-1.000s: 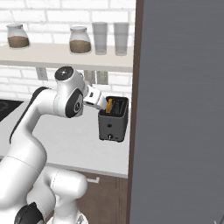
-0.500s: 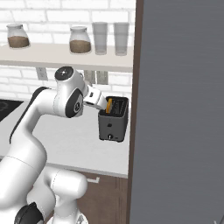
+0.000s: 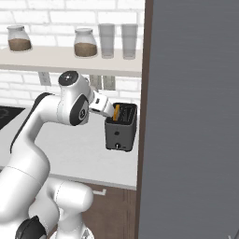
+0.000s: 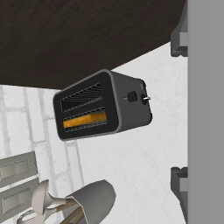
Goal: Start the toaster. Once the lever pops up, take the bread to the plate on the dining counter.
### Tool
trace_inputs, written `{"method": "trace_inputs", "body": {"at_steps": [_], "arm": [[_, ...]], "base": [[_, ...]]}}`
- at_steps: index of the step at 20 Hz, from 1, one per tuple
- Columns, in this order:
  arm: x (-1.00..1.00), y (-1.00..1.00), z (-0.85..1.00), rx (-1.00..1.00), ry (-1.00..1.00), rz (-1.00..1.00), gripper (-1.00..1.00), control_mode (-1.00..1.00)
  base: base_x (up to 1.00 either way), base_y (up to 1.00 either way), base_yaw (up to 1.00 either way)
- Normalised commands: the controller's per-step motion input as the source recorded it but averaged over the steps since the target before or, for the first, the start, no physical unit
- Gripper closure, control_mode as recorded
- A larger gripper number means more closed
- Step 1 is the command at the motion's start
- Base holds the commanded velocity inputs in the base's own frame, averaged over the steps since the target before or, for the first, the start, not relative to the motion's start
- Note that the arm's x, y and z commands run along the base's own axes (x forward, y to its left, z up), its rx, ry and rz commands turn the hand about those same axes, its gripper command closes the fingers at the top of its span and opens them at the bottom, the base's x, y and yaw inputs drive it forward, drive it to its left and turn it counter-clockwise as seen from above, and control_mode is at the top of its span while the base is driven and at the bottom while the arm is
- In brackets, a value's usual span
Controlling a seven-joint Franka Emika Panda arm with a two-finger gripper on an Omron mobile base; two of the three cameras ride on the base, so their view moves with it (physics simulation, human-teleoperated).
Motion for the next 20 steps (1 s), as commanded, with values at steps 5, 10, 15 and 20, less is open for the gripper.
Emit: {"method": "trace_inputs", "body": {"at_steps": [5,10,15,20], "arm": [[0.0,0.0,0.0,0.0,0.0,0.0,-1.0,-1.0],[0.0,0.0,0.0,0.0,0.0,0.0,-1.0,-1.0],[0.0,0.0,0.0,0.0,0.0,0.0,-1.0,-1.0],[0.0,0.0,0.0,0.0,0.0,0.0,-1.0,-1.0]], "base": [[0.0,0.0,0.0],[0.0,0.0,0.0],[0.0,0.0,0.0],[0.0,0.0,0.0]]}}
